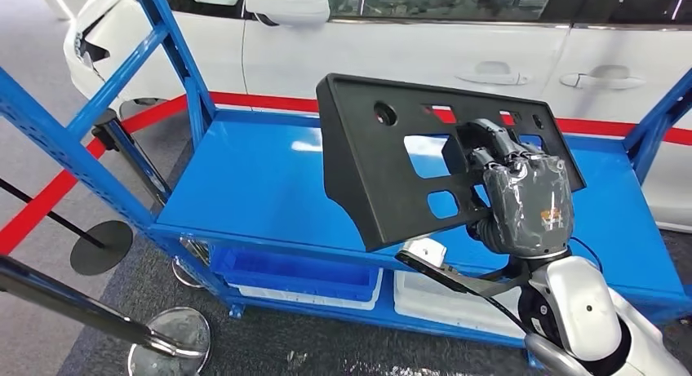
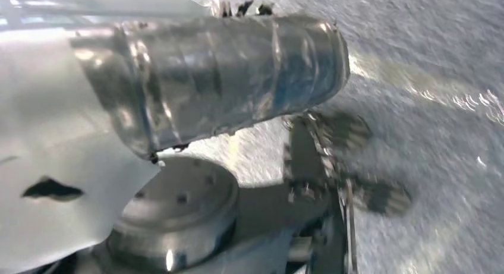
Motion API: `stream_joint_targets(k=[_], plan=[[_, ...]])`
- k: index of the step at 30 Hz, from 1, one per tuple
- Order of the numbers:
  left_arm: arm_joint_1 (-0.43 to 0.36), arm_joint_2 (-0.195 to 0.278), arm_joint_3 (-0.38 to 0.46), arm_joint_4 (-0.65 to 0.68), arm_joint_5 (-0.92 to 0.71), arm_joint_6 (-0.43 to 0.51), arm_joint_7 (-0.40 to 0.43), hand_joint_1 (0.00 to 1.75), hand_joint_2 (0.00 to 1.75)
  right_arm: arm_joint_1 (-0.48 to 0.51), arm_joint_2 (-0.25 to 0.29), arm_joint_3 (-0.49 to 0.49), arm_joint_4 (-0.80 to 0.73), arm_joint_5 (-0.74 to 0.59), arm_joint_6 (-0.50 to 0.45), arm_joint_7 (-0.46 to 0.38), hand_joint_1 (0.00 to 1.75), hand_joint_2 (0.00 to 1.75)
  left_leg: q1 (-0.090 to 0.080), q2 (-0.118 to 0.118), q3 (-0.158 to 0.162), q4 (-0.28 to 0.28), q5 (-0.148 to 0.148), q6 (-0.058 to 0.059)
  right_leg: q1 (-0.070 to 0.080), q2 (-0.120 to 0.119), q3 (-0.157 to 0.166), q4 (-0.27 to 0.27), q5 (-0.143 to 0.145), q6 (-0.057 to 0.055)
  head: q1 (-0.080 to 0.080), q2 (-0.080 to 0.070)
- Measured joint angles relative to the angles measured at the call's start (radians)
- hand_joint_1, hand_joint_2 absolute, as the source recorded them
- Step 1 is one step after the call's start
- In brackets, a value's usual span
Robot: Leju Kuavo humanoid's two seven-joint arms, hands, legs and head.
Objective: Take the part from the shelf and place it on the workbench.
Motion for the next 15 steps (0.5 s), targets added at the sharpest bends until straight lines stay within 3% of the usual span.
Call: stream_joint_targets(k=[3,4,5,6,7,8,9,10,11,13,15], plan=[[0.000,-0.001,0.000,0.000,0.001,0.000,0.000,0.00,0.00,-0.002,-0.005,0.008,-0.003,0.016,0.009,-0.004,1.75,1.75,0.021,0.004,-0.035,-0.015,0.048,-0.021,-0.015,0.002,-0.027,0.156,-0.146,0.028,0.002,0.000],[0.000,-0.002,-0.001,0.000,0.002,-0.001,0.000,0.00,0.00,-0.002,-0.005,0.012,-0.003,0.027,0.013,-0.005,1.75,1.75,0.029,0.004,-0.053,-0.009,0.057,-0.032,-0.024,0.002,-0.029,0.208,-0.160,0.041,0.002,0.000],[0.000,-0.003,-0.001,0.000,0.003,-0.001,0.000,0.00,0.00,-0.002,-0.005,0.016,-0.004,0.040,0.017,-0.007,1.75,1.75,0.038,0.004,-0.072,0.001,0.064,-0.041,-0.033,0.001,-0.019,0.236,-0.151,0.056,0.002,0.000],[0.000,-0.005,-0.001,0.000,0.005,-0.001,0.000,0.00,0.00,-0.002,-0.005,0.020,-0.004,0.053,0.021,-0.008,1.75,1.75,0.049,0.005,-0.093,0.016,0.068,-0.051,-0.044,0.000,0.006,0.230,-0.127,0.072,0.002,0.000],[0.000,-0.005,-0.001,0.000,0.006,-0.001,0.000,0.00,0.00,-0.003,-0.005,0.024,-0.005,0.065,0.025,-0.008,1.75,1.75,0.059,0.005,-0.116,0.039,0.069,-0.062,-0.057,-0.002,0.047,0.192,-0.105,0.090,0.003,0.000],[0.001,-0.005,-0.001,0.000,0.007,-0.001,0.000,0.00,0.00,-0.006,-0.005,0.029,-0.005,0.076,0.028,-0.009,1.75,1.75,0.066,0.005,-0.141,0.065,0.066,-0.074,-0.066,-0.005,0.095,0.136,-0.104,0.107,0.006,0.000],[0.001,-0.004,-0.002,0.000,0.007,-0.001,0.000,0.00,0.00,-0.007,-0.004,0.033,-0.007,0.086,0.031,-0.011,1.75,1.75,0.069,0.003,-0.163,0.094,0.063,-0.086,-0.071,-0.004,0.133,0.086,-0.116,0.110,0.009,0.000],[0.001,-0.003,-0.002,0.000,0.008,-0.001,0.000,0.00,0.00,-0.009,-0.004,0.037,-0.010,0.097,0.034,-0.013,1.75,1.75,0.070,0.001,-0.181,0.118,0.060,-0.097,-0.072,-0.005,0.154,0.052,-0.136,0.104,0.011,0.000],[0.002,-0.002,-0.003,0.000,0.009,-0.001,0.000,0.00,0.00,-0.011,-0.004,0.041,-0.012,0.106,0.037,-0.016,1.75,1.75,0.069,-0.001,-0.194,0.132,0.062,-0.106,-0.069,-0.004,0.157,0.040,-0.154,0.091,0.012,0.000],[0.007,-0.003,-0.005,0.000,0.010,-0.001,0.000,0.00,0.00,-0.011,-0.004,0.050,-0.015,0.120,0.043,-0.019,1.75,1.75,0.073,-0.003,-0.205,0.141,0.071,-0.116,-0.067,-0.005,0.139,0.047,-0.152,0.057,0.010,0.000],[0.011,-0.004,-0.006,0.000,0.012,-0.002,0.000,0.00,0.00,-0.013,-0.004,0.059,-0.015,0.129,0.049,-0.022,1.75,1.75,0.077,-0.005,-0.221,0.168,0.037,-0.121,-0.066,-0.006,0.121,0.048,-0.135,0.033,0.007,0.000]])
